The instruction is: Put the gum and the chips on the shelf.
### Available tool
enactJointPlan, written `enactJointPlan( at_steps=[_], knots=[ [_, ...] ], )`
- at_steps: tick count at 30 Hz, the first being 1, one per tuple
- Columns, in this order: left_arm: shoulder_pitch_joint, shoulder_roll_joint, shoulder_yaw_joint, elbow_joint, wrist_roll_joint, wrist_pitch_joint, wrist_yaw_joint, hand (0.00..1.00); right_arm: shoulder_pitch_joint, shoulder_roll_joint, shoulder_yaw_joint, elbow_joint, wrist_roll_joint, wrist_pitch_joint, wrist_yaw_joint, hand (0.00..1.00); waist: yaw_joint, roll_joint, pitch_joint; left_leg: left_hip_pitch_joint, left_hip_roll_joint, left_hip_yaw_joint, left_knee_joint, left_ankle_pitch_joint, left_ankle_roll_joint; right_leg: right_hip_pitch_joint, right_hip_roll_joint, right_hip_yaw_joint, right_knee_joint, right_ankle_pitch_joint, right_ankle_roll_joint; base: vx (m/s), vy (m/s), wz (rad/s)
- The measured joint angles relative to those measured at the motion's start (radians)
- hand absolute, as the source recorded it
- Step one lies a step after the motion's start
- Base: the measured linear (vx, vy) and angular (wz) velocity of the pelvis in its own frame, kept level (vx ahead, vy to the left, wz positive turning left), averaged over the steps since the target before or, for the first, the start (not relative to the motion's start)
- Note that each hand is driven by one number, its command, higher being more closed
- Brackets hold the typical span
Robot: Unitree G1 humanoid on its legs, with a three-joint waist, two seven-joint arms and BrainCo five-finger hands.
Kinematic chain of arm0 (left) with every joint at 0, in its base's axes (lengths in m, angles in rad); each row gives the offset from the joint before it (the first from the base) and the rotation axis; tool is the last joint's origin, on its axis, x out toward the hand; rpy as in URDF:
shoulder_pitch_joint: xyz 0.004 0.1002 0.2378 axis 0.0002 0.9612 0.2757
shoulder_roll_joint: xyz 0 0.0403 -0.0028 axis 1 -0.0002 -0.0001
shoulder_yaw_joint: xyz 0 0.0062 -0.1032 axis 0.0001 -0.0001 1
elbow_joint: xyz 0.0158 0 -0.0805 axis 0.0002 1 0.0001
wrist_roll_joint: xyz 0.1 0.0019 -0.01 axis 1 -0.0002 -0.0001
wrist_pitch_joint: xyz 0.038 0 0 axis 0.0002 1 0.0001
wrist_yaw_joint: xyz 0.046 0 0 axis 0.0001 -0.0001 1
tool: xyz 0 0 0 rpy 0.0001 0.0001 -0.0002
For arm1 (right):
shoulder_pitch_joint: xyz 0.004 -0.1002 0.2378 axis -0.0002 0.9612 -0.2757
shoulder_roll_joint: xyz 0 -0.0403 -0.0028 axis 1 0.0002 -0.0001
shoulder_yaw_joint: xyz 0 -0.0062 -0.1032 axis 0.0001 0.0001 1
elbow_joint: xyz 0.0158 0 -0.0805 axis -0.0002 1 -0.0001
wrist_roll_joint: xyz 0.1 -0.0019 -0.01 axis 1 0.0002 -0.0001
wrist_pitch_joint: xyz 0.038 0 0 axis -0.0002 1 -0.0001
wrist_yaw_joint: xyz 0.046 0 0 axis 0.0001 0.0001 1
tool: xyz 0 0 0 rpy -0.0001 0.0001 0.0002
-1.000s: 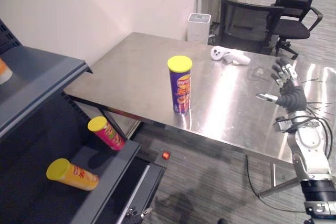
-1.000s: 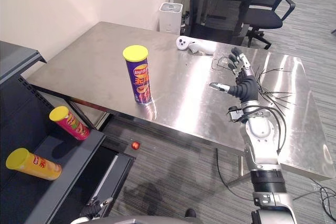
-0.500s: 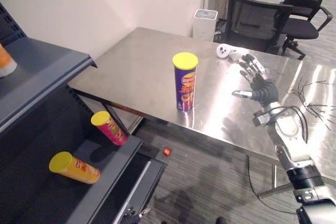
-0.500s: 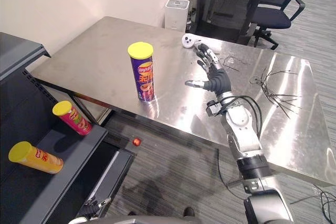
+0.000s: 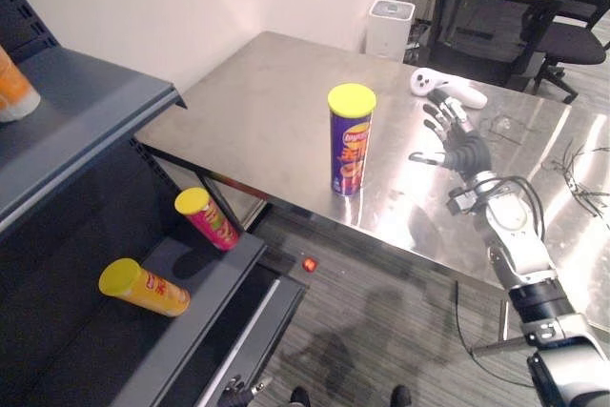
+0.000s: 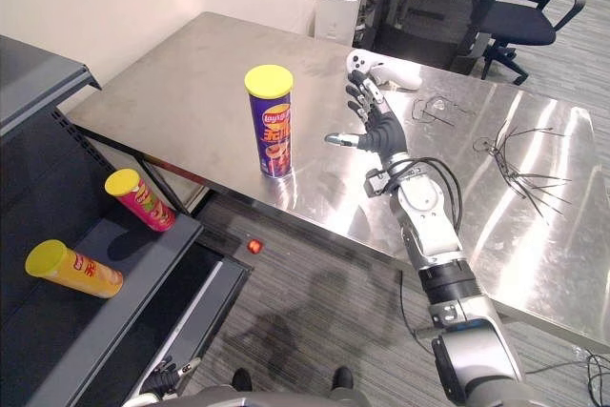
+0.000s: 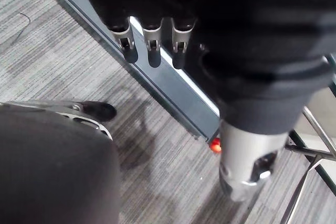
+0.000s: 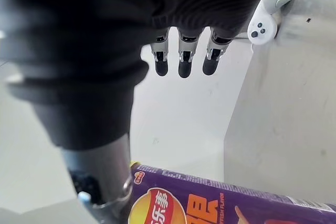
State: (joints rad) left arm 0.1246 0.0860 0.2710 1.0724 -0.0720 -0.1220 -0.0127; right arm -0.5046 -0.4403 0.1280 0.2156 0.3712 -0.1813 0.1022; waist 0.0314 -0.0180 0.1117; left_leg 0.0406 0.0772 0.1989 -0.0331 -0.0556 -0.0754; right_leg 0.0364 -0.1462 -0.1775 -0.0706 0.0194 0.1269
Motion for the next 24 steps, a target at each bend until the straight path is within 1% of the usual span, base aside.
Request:
enactJointPlan(
  at_steps=[3,10,18,24],
  knots=[
    [0.001,0.0,0.0,0.0,-0.002,0.0,0.006,0.0,-0.003,0.007,0.001,0.0,0.0,0.001,-0.006,0.0,0.0,0.0,0.0,-0.003,-0.001,-0.01,-0.001,0.003,0.0,0.001,0.0,-0.008,0.0,0.0,0.0,-0.02,-0.011,0.1],
    [0.001,0.0,0.001,-0.001,-0.003,0.0,0.007,0.0,-0.048,0.019,0.046,0.037,-0.012,0.004,-0.006,0.0,0.004,-0.003,0.007,-0.005,-0.004,-0.021,-0.037,0.03,0.001,-0.011,0.0,-0.019,0.001,0.0,0.0,-0.01,-0.01,0.04],
    [0.005,0.001,0.001,-0.007,-0.003,0.0,0.008,0.0,-0.065,0.022,0.078,0.037,-0.018,0.006,-0.005,0.0,0.012,-0.007,0.013,-0.005,-0.005,-0.024,-0.039,0.031,0.002,-0.011,-0.001,-0.022,0.001,0.0,0.0,0.0,0.0,0.0],
    [0.005,0.004,0.001,-0.009,-0.005,0.0,0.008,0.0,-0.09,0.022,0.08,0.071,-0.019,0.008,0.008,0.0,0.01,-0.01,0.027,-0.006,-0.008,-0.032,-0.051,0.038,0.004,-0.011,-0.002,-0.031,0.001,0.0,0.0,0.0,-0.005,0.03]
  ],
)
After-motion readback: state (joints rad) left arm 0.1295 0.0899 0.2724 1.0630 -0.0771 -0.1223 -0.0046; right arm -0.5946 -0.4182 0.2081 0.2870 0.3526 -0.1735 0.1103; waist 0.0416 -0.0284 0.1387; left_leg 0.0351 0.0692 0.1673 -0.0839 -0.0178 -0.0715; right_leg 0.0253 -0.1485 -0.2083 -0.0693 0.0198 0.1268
